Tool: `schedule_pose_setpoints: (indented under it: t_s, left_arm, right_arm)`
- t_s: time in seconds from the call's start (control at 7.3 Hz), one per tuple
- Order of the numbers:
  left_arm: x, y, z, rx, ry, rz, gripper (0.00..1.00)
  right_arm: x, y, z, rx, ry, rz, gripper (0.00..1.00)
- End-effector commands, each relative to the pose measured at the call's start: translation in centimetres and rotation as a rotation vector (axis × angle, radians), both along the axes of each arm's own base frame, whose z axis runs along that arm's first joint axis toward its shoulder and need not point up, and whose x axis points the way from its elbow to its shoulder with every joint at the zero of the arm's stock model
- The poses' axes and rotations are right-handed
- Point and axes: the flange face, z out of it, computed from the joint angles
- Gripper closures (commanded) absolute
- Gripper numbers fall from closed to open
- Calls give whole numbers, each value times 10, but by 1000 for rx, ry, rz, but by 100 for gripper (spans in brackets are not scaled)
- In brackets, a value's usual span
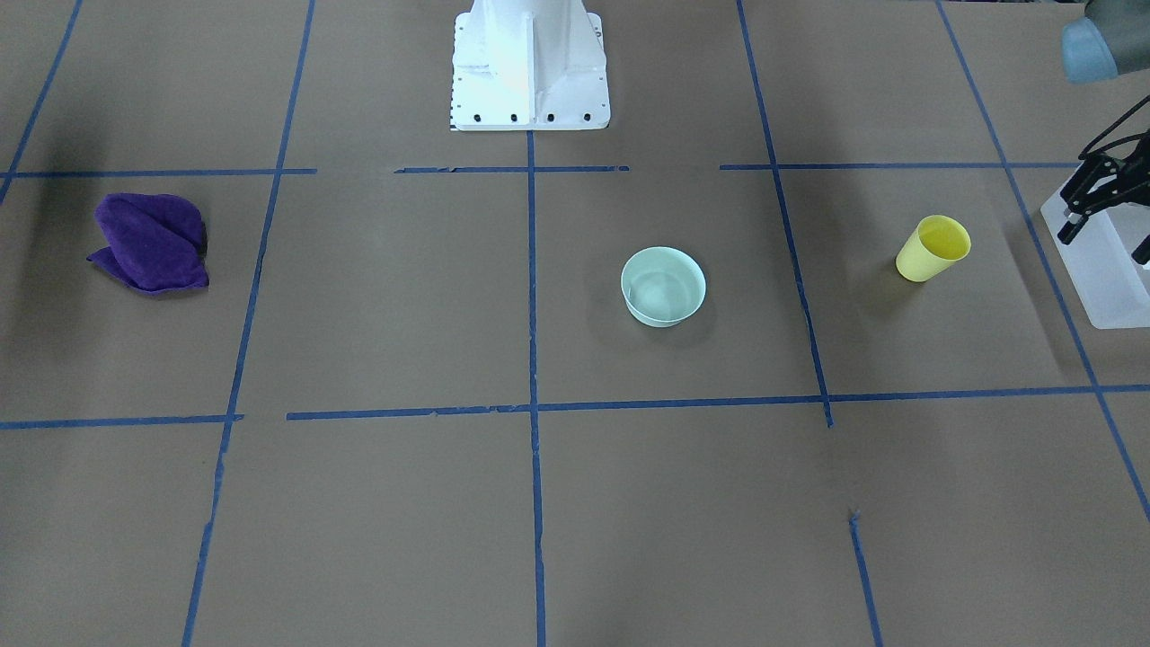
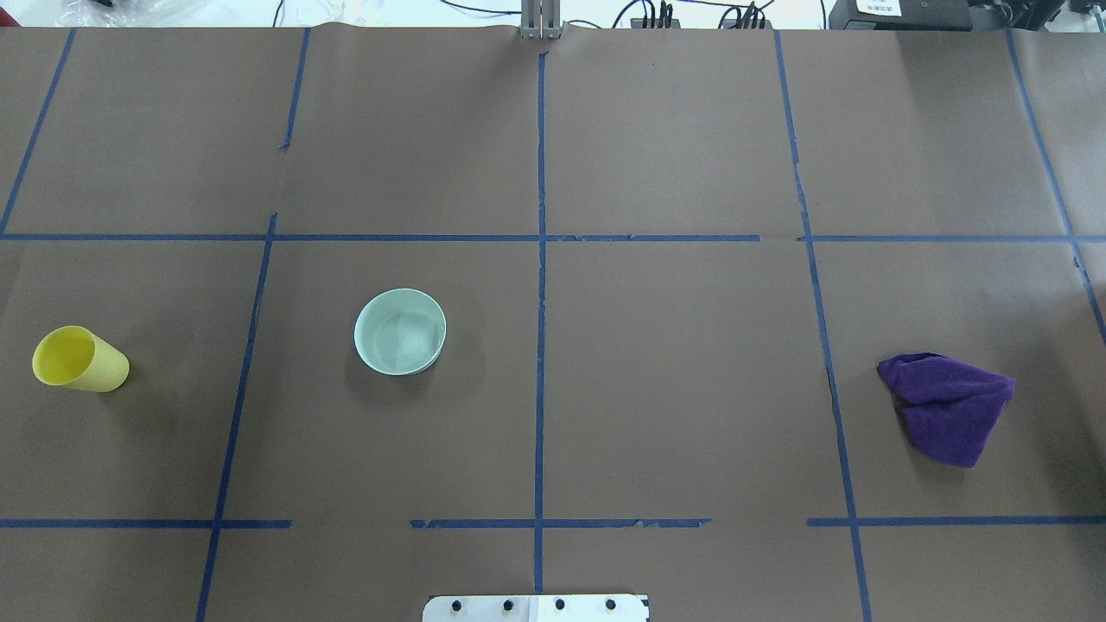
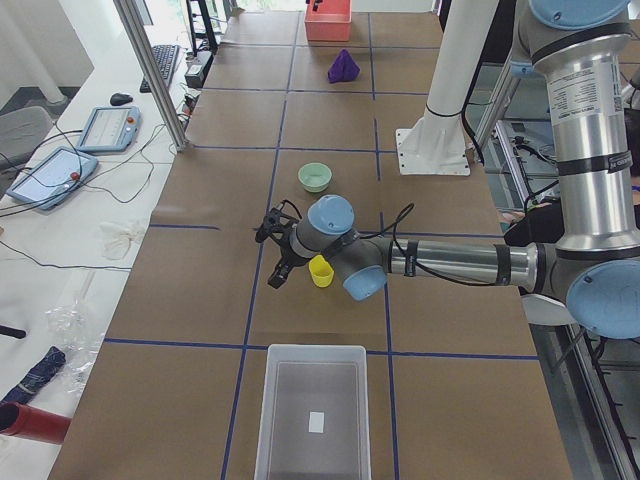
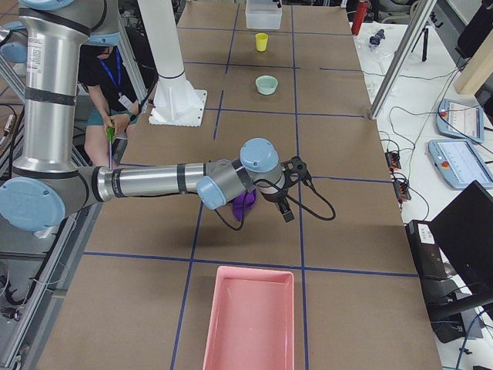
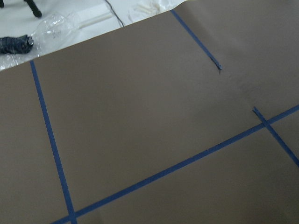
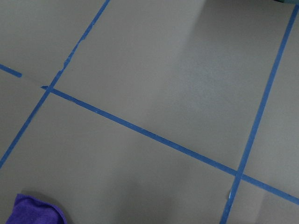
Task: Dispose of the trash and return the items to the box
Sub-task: 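Grasp the yellow cup with the left gripper and lift it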
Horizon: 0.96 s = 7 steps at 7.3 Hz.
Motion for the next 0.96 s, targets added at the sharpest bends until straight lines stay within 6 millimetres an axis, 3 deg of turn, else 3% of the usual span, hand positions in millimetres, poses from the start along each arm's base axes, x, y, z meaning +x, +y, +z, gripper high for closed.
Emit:
schedule_pose_setpoints:
  t_s: [0.0, 0.14, 0.55, 0.68, 0.82]
  left_arm:
    - [47, 35, 17, -139, 82, -69, 34]
    - [70, 40, 20, -176, 83, -73, 35]
    - [101, 52, 27, -191, 63, -25, 35]
    - [111, 57, 34, -198, 50, 1, 41]
    - [117, 60, 36, -199, 45, 16, 65]
  right_arm:
    - [-2, 0, 1, -16, -4, 12, 0]
    - [-3, 0, 1, -18, -6, 11, 0]
    - [-3, 2, 3, -21, -5, 12, 0]
    - [-3, 3, 4, -24, -5, 11, 0]
    - [-2, 4, 5, -24, -5, 12, 0]
